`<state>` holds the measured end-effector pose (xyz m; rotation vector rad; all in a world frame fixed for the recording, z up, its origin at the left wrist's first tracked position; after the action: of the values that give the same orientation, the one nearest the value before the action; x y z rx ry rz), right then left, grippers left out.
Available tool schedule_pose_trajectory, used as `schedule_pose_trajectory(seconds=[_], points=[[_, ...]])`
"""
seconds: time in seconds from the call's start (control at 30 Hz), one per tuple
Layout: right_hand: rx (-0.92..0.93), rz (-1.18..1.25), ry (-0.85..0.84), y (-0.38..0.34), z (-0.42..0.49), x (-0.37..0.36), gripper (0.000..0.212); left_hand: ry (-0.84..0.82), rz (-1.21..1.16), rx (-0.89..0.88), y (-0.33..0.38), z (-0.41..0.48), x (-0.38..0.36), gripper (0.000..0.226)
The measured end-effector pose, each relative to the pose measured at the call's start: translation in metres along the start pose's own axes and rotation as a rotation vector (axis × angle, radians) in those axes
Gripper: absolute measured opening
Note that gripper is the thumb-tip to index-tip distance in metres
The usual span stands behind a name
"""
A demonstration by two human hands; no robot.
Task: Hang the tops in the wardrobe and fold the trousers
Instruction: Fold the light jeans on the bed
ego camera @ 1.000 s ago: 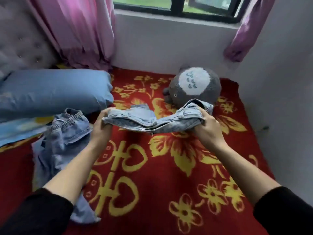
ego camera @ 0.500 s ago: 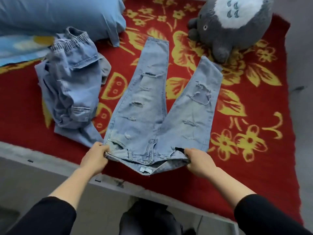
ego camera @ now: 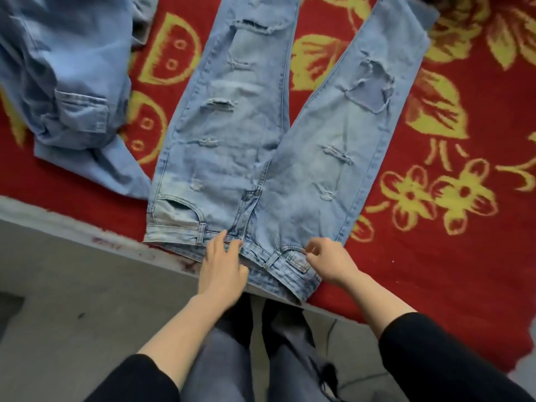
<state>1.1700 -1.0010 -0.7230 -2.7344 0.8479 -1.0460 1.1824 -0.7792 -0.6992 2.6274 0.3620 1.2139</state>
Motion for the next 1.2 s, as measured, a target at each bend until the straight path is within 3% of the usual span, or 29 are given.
schedule_pose_trajectory(seconds=[0.13, 0.23, 0.4, 0.47, 0.53, 0.63, 0.77, 0.87, 1.03, 1.13, 1.2], points=[[-0.111, 0.151, 0.258, 0.039, 0.026, 0.044, 0.022, -0.059, -0.04, -0.16, 0.086, -0.003, -0.062, 0.058], [-0.235, 0.252, 0.429, 0.077, 0.04, 0.074, 0.027, -0.15, 0.003, -0.147, 0.127, 0.001, -0.102, 0.072], [-0.491, 0.478, 0.444, 0.121, 0.065, 0.081, 0.056, -0.209, 0.188, -0.079, 0.142, 0.015, -0.132, 0.094], [-0.534, 0.657, 0.417, 0.121, 0.075, 0.077, 0.055, -0.201, 0.211, -0.084, 0.141, 0.015, -0.133, 0.098], [-0.511, 0.864, 0.388, 0.107, 0.081, 0.075, 0.041, -0.175, 0.196, -0.073, 0.139, 0.016, -0.131, 0.098], [-0.427, 0.957, 0.345, 0.074, 0.089, 0.084, 0.035, -0.177, 0.136, -0.067, 0.138, 0.017, -0.123, 0.087], [-0.329, 0.944, 0.386, 0.033, 0.101, 0.109, 0.044, -0.164, -0.182, 0.023, 0.122, 0.031, -0.082, 0.034], [-0.234, 0.843, 0.475, -0.006, 0.111, 0.132, 0.046, -0.125, -0.513, 0.112, 0.083, 0.054, -0.033, 0.013], [-0.013, 0.719, 0.541, -0.12, 0.13, 0.152, 0.038, -0.048, -0.634, 0.108, 0.002, 0.085, 0.063, 0.012], [0.16, 0.71, 0.568, -0.209, 0.138, 0.153, 0.033, 0.087, -0.7, 0.14, -0.057, 0.103, 0.108, 0.024], [0.24, 0.695, 0.543, -0.257, 0.144, 0.143, 0.043, 0.168, -0.69, 0.193, -0.093, 0.11, 0.127, 0.018]])
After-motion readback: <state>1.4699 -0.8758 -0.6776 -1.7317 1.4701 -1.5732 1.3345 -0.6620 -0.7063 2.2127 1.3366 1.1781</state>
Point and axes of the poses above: each hand's wrist, its own z-axis towards the middle knuckle, its own x-axis out of the back of the hand, y = z × x, the point moved 9 cm from there along z, towards the middle knuckle, and after that the axes turned 2 degrees about y, right-handed, at the moved point
